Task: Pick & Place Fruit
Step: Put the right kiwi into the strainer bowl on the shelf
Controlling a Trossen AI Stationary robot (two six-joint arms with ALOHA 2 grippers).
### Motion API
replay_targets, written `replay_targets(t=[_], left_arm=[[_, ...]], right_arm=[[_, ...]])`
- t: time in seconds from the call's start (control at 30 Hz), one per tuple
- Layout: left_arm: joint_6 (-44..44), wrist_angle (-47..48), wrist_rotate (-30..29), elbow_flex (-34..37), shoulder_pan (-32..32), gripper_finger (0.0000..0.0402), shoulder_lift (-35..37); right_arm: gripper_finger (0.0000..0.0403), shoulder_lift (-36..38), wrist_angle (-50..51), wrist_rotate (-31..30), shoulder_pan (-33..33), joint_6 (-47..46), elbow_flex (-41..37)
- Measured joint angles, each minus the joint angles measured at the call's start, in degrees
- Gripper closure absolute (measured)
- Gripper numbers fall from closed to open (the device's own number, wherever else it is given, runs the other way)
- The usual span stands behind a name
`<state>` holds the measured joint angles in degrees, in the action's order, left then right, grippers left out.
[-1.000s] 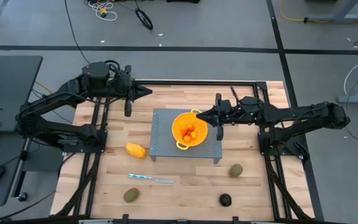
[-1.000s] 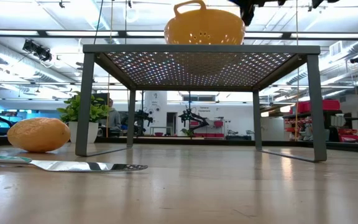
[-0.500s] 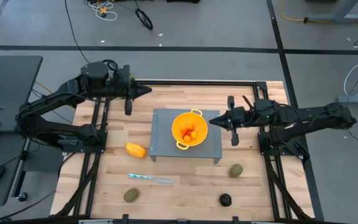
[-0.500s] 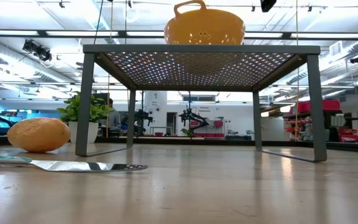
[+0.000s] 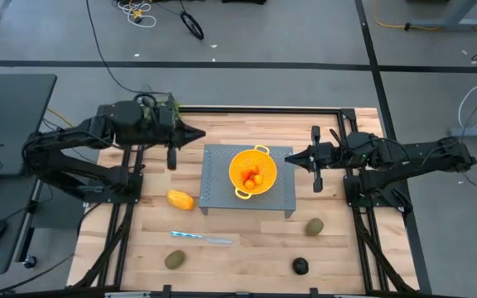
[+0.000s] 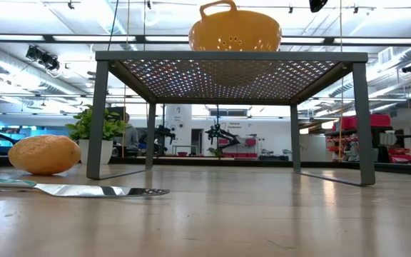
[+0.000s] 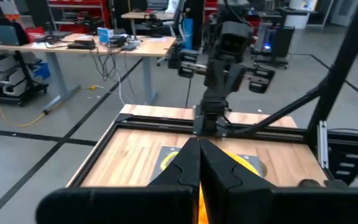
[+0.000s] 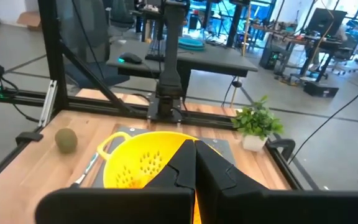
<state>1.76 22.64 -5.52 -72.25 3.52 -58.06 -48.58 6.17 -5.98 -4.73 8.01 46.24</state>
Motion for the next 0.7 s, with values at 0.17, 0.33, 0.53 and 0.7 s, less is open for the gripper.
replay_targets(t=[0.17, 0.33, 0.53, 0.7], left_arm=[[0.79, 0.01, -1.26, 0.0, -3.46, 0.0399, 0.43], [-0.35, 0.84, -1.39, -0.04, -5.03, 0.0399, 1.22], [0.08, 6.63, -2.33, -0.02, -5.3, 0.0399, 4.92], [-0.89, 7.36, -2.74, -0.02, -5.3, 0.0399, 8.9]], right_arm=[[0.0402, 0.0, -0.38, 0.0, 0.01, 0.01, 0.0], [0.0402, 0.0, 0.04, 0.02, 0.02, 0.0, 0.0], [0.0402, -0.02, 0.49, -0.36, 0.02, -0.15, 0.0], [0.0402, -0.02, 0.42, -0.98, 0.02, -0.03, 0.0]])
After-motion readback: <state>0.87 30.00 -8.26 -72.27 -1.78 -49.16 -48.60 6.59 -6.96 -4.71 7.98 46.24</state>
